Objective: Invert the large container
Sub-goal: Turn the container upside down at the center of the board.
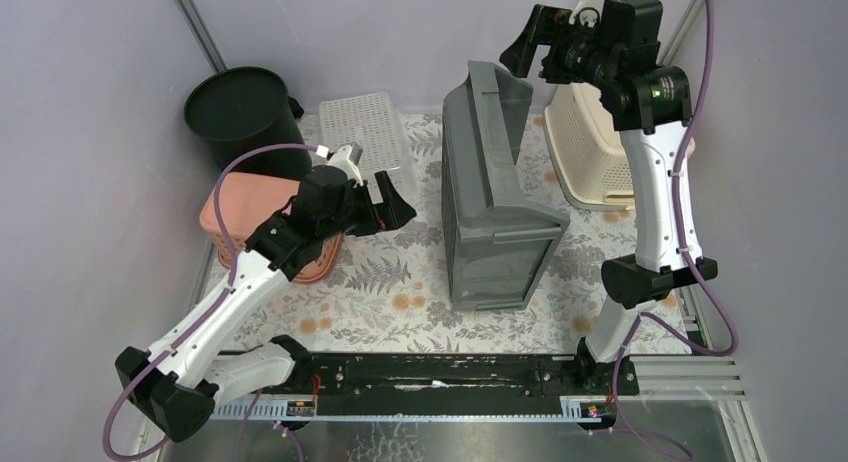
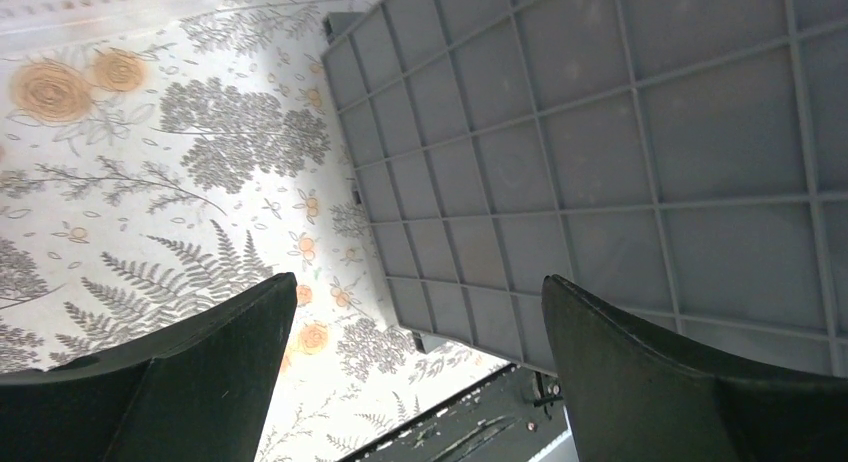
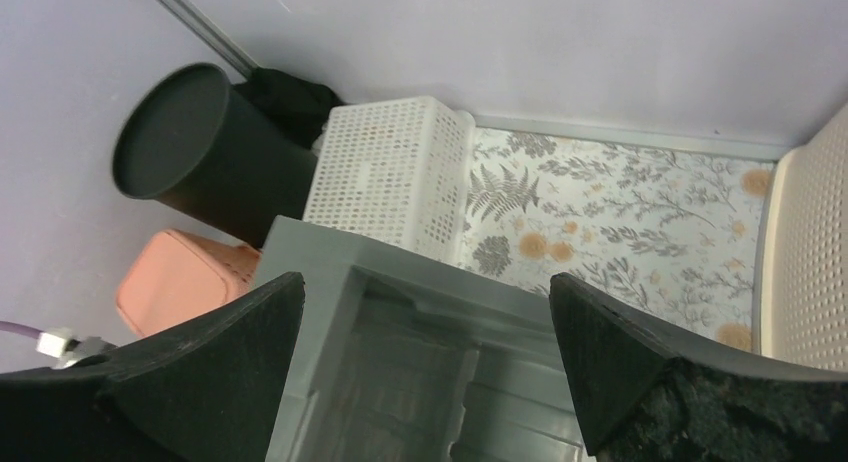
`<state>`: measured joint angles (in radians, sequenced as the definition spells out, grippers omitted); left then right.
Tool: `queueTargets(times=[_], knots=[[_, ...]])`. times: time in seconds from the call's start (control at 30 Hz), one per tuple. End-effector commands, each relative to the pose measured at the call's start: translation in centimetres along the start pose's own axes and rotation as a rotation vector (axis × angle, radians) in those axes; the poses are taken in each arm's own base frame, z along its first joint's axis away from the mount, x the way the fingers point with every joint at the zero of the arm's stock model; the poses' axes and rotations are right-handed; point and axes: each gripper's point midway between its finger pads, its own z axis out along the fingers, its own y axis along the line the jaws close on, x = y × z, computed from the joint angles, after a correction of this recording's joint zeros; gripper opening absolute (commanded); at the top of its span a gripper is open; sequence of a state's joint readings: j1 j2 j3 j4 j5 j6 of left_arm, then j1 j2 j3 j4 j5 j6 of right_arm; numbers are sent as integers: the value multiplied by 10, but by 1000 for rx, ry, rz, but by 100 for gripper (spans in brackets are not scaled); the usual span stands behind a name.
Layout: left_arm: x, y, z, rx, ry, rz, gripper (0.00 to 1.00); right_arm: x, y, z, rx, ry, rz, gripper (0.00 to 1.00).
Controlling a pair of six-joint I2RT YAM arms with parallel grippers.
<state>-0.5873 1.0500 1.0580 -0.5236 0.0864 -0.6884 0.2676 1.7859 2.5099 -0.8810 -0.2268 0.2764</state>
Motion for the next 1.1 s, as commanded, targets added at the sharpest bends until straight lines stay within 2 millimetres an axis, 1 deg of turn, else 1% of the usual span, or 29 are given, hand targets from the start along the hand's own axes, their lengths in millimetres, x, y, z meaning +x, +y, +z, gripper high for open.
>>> queueTargets(times=[0.0,0.13,0.27,0.37,0.5,0.67,0.8,0.83,0.93,0.97,1.03,1.07], knots=[[-28,2,2,11,-73,23,100,6,-15,13,59,7,-45,100],[-47,20,3,-29,-94,4,100,10,-27,16,110,10,-59,100],[-60,39,1,-42,-105,-35,100,13,-36,18,151,12,-73,99],[-63,46,0,-44,-105,-55,100,14,-37,19,148,13,-76,100],[-59,49,-2,-43,-101,-68,100,12,-25,15,91,-7,-57,100],[-55,50,-3,-40,-96,-73,100,4,-12,-2,52,-46,-36,100],[-53,49,-6,-37,-94,-77,100,-4,-6,-25,52,-100,-29,100],[-53,48,-6,-33,-94,-78,100,-6,-5,-34,55,-117,-31,100],[-52,48,-9,-30,-95,-81,100,-9,0,-51,46,-140,-32,100],[-52,47,-9,-29,-95,-81,100,-8,5,-55,23,-140,-35,99],[-52,47,-10,-29,-96,-83,100,-6,15,-64,-26,-132,-43,93],[-51,47,-11,-30,-96,-84,100,-4,17,-67,-32,-129,-44,89]])
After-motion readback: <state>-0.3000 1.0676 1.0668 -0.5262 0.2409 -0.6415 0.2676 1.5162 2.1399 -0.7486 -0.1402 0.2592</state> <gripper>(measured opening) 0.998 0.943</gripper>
